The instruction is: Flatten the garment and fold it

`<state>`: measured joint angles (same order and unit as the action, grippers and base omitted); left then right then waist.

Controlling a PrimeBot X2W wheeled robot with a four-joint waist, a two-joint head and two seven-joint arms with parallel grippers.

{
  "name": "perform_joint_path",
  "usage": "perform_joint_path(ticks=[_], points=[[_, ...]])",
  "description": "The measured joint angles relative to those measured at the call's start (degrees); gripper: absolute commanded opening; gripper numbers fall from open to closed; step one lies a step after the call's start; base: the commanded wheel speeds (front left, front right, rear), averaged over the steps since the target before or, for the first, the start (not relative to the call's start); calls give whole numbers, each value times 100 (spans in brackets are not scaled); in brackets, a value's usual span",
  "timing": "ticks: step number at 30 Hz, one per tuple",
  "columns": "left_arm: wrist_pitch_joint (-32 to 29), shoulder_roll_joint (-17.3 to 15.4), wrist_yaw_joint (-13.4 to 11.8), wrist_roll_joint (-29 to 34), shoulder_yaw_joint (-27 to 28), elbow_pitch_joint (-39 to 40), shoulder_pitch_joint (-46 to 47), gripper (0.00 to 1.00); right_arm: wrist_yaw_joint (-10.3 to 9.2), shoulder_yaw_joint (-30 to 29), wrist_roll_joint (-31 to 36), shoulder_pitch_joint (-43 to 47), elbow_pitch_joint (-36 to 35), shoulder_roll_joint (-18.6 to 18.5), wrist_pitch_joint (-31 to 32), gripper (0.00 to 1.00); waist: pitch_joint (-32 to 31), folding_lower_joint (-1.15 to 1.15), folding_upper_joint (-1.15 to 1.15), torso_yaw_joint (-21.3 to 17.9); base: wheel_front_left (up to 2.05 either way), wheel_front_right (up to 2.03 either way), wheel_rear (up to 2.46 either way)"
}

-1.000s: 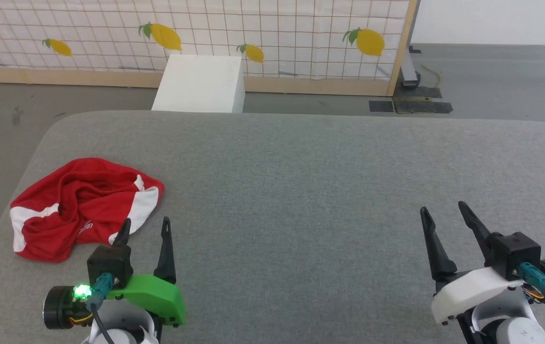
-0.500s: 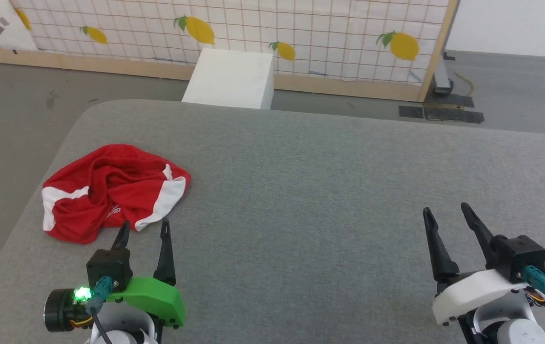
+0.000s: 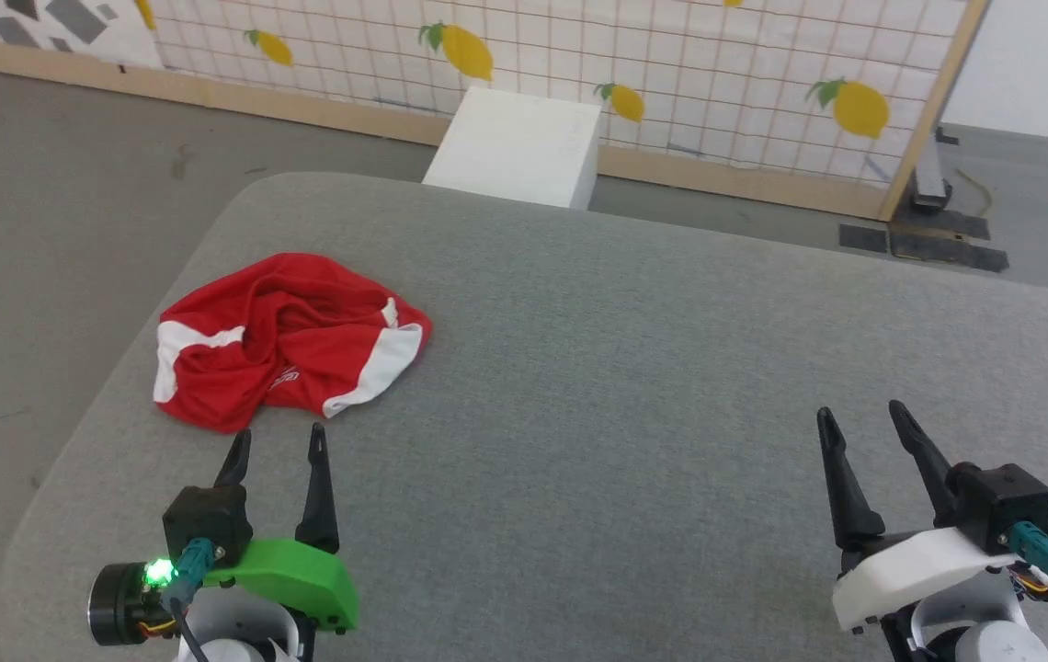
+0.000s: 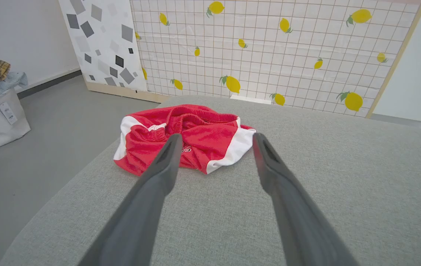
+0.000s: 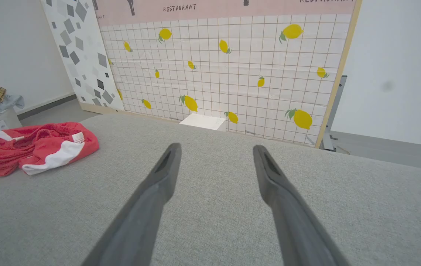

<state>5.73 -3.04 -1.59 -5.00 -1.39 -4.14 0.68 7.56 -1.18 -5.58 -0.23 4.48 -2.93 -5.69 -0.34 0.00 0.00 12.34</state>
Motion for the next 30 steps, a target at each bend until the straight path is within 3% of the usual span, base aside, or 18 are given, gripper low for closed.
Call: perform_joint_path(ticks=[30], points=[[356,0,-143,-171,-81,-288,0,100,0,-5,-234,1,421,0,-367,100,-25,0,0,1055,0,0,0]])
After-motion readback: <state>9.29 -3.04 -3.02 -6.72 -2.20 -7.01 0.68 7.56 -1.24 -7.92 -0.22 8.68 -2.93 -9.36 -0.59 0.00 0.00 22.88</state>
